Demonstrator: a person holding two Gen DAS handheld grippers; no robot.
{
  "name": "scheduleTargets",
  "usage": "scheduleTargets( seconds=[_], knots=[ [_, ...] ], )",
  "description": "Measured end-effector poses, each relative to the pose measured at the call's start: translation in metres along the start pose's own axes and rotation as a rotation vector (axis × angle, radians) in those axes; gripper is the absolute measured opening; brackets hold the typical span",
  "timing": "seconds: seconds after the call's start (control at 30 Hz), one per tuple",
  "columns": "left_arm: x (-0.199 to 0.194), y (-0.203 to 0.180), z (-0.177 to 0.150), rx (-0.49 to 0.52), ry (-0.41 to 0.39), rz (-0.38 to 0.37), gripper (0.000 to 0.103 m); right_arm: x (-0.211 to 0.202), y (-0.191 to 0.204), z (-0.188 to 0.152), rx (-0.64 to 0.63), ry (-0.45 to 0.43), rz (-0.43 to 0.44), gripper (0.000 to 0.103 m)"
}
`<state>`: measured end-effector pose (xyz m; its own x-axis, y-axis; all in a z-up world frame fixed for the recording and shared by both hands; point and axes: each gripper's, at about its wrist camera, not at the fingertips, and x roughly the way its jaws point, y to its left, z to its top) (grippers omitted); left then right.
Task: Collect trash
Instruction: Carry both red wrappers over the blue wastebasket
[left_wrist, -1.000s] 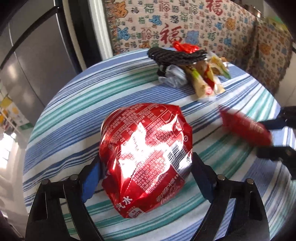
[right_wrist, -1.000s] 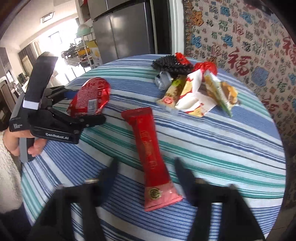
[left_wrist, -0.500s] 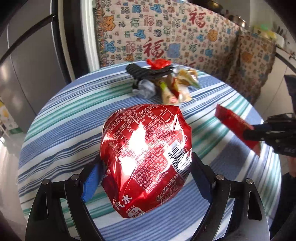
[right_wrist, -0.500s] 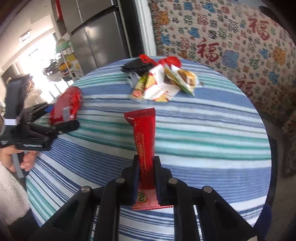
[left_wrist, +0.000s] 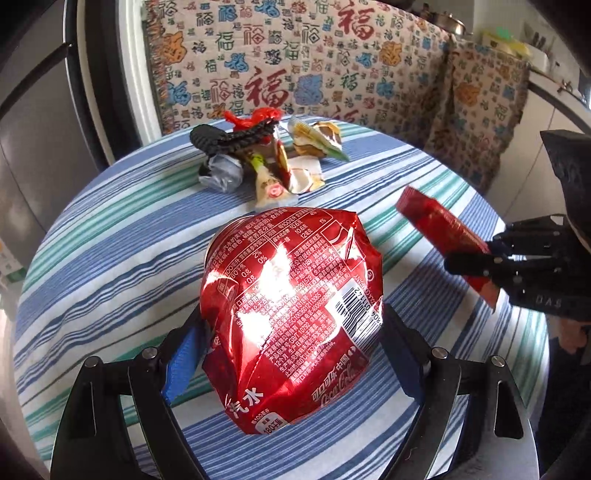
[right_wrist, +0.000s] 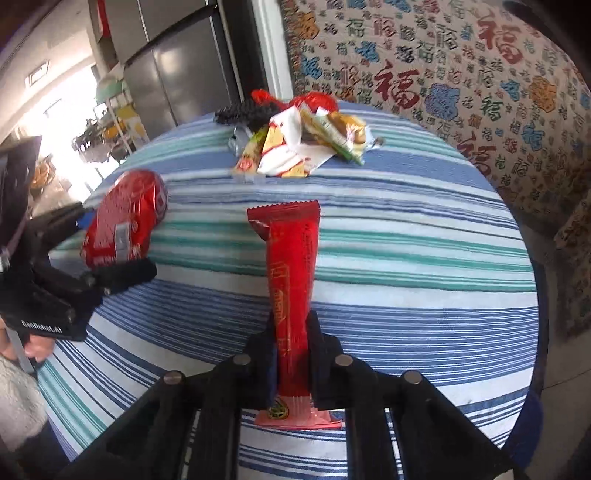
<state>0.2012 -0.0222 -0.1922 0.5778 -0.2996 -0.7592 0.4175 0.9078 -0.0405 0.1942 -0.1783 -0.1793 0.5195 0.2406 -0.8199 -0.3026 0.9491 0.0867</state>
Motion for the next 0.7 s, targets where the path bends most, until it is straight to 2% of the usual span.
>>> scheduleTargets(
  seconds=[0.13, 0.3, 0.37, 0.5, 0.7],
  knots=[
    [-0.008, -0.009, 0.005, -0.010, -0.013, -0.041, 0.088, -0.021, -0.022, -0.001, 0.087, -0.036, 0.030, 0.012],
    [-0.017, -0.048, 0.016, 0.018, -0.031, -0.097, 0.088, -0.064, -0.061, -0.011, 0.156, -0.101, -0.006, 0.012],
    [-0.022, -0.074, 0.023, 0.047, -0.039, -0.132, 0.088, -0.084, -0.080, -0.018, 0.184, -0.130, -0.041, 0.012],
    [-0.031, -0.134, 0.044, 0.122, -0.067, -0.215, 0.088, -0.127, -0.133, -0.051, 0.266, -0.168, -0.171, 0.012],
    [-0.034, -0.235, 0.073, 0.210, -0.094, -0.374, 0.089, -0.167, -0.215, -0.117, 0.432, -0.144, -0.330, 0.012]
  ],
)
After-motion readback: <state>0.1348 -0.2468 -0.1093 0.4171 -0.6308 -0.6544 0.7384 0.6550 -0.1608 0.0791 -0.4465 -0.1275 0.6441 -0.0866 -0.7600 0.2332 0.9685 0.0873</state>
